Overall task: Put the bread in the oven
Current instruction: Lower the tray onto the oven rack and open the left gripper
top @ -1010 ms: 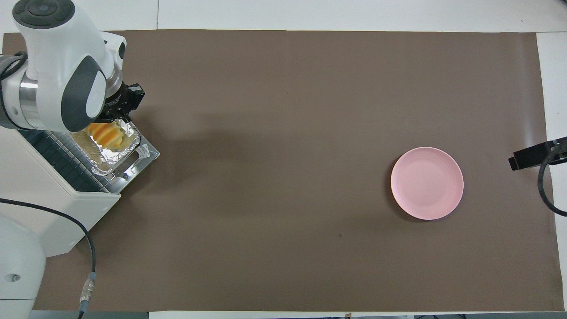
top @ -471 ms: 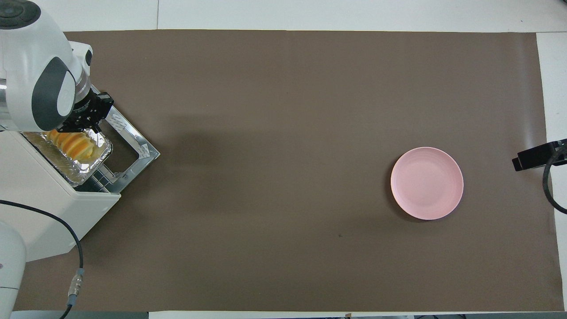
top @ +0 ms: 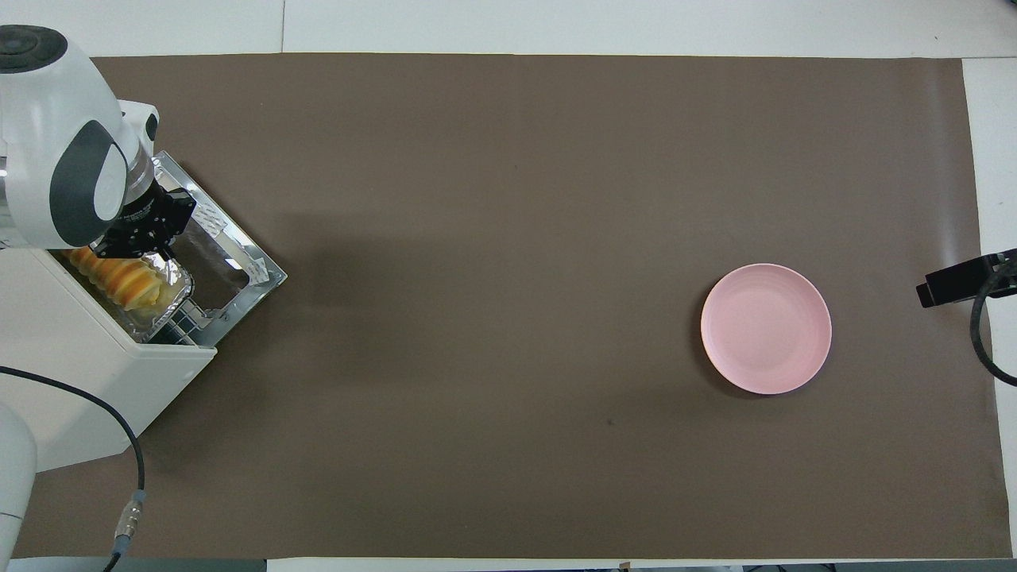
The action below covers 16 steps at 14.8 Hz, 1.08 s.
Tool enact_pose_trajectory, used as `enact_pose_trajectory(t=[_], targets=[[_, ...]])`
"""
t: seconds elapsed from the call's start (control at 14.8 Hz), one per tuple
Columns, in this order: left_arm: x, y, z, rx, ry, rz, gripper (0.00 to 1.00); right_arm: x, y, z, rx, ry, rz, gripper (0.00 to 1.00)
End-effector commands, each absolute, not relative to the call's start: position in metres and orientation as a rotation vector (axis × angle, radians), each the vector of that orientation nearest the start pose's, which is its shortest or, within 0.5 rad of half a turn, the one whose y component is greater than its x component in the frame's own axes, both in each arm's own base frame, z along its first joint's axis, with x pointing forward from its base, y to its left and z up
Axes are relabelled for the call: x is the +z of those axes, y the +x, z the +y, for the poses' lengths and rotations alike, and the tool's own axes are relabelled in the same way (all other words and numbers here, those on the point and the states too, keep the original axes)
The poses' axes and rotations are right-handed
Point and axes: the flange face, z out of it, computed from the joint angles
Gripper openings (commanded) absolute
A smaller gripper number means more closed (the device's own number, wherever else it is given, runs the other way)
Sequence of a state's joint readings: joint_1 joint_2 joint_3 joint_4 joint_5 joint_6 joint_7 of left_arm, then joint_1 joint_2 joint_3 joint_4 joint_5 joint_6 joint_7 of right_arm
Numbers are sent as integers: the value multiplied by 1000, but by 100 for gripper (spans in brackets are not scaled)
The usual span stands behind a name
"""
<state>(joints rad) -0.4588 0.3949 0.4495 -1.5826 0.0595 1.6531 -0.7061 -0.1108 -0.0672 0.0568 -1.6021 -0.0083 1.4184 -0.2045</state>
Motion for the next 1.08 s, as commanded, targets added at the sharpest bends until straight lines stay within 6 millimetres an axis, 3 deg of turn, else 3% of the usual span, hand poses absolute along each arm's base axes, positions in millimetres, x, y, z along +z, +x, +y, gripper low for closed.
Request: enact_pose_trajectory(t=[0.0,0.54,0.61,0.67,0.74,1.01], targets=[[414,618,-19,287,-2642,-936,0,637,514,-27,192,-3115,-250,100],[408,609,-3,275,-2617,-896,0,637,514,-28,192,-3115,-248,100],[408,610,-3,274,-2622,-888,30,637,514,-28,189,-3115,-248,100],[408,610,6,275,-2622,-896,85,637,514,-28,189,-3115,-248,100],[408,611,9,272,-2624,-900,100,637,514,-28,192,-3115,-248,100],[417,624,8,172,-2658,-893,100,637,514,-28,189,-3115,-248,100]])
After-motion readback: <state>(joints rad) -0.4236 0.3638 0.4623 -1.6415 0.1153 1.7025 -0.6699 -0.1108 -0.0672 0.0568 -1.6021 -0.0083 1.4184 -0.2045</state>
